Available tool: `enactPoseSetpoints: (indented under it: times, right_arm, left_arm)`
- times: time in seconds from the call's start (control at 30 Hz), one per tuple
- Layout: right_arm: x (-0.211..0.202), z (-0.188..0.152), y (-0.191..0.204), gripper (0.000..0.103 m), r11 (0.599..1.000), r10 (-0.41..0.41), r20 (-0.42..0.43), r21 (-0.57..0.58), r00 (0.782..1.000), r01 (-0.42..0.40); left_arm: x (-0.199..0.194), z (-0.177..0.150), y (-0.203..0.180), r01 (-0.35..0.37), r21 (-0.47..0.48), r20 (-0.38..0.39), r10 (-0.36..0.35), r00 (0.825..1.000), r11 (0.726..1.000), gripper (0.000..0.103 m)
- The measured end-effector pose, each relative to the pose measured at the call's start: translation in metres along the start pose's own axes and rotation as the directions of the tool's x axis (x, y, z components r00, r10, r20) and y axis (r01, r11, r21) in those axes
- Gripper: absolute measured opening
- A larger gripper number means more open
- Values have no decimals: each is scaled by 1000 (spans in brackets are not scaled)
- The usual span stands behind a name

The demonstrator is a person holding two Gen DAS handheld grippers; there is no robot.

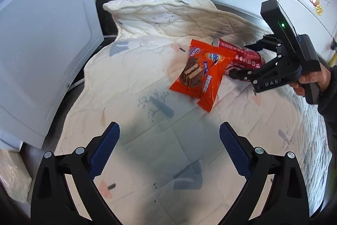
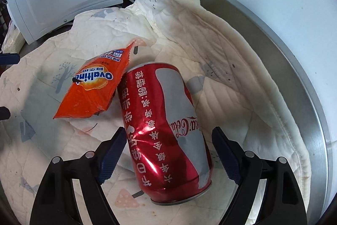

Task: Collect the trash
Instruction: 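Move the left tool to the orange snack wrapper while the right tool reaches the red can, then grasp the orange wrapper with the left tool while the right tool grasps the red can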

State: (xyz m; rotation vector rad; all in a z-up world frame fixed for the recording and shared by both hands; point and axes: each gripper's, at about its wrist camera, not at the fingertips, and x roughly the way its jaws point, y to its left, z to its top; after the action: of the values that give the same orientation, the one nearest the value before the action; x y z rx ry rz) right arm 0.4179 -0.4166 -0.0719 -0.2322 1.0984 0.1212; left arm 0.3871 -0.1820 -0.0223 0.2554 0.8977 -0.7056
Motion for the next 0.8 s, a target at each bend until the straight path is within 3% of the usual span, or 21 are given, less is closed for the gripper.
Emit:
enactPoseSetpoints:
  times: [0.03,0.33,0.8]
  right_arm:
    - [1,1,1,72,1000,5,-2,1,1000,-5]
    - [-10,-12,-2,64,999,34,4,18,999,-34]
    - [-47,-56,-8,63,993,68,13,93,998,-69]
  left_arm:
    - [4,4,0,7,1,0,-7,1000,1000,95]
    - [29,20,-10,19,48,-15,-18,1000,999,98]
    - [62,45,-37,21,193,-14,-19,1000,981,98]
